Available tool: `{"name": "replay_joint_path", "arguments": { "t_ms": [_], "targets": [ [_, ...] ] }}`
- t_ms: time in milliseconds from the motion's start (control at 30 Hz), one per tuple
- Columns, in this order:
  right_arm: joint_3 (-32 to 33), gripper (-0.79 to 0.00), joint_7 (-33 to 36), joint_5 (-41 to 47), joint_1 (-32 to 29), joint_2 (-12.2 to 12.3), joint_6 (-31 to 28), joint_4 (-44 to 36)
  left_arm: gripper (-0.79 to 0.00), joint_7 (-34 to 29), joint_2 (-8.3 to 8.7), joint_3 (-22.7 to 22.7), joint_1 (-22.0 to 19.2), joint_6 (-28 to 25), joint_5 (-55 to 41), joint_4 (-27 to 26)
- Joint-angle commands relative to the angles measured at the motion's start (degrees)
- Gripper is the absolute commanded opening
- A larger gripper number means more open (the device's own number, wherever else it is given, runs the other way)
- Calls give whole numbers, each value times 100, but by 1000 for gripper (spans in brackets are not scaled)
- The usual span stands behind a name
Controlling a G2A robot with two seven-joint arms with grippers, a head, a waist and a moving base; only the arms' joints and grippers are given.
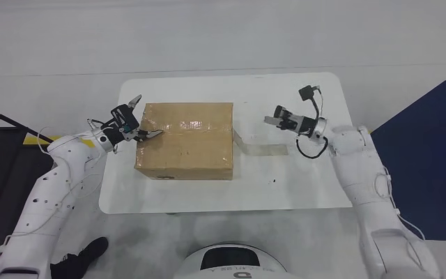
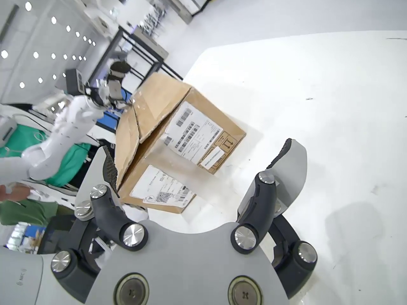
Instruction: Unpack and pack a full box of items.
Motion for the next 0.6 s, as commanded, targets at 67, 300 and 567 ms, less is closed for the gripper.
{"name": "replay_joint_path", "arguments": {
  "t_ms": [67,300,567],
  "targets": [
    [112,0,-1650,-2755,-886,49,783,-919,0,0,0,0,0,0,0,0],
    [-313,0,-2843,-4451,-1913,15,2122,-2032,0,0,0,0,0,0,0,0],
    [-866,0,-2571,-5085,-1927,-50,2576,-2241,0,0,0,0,0,0,0,0]
  ]
}}
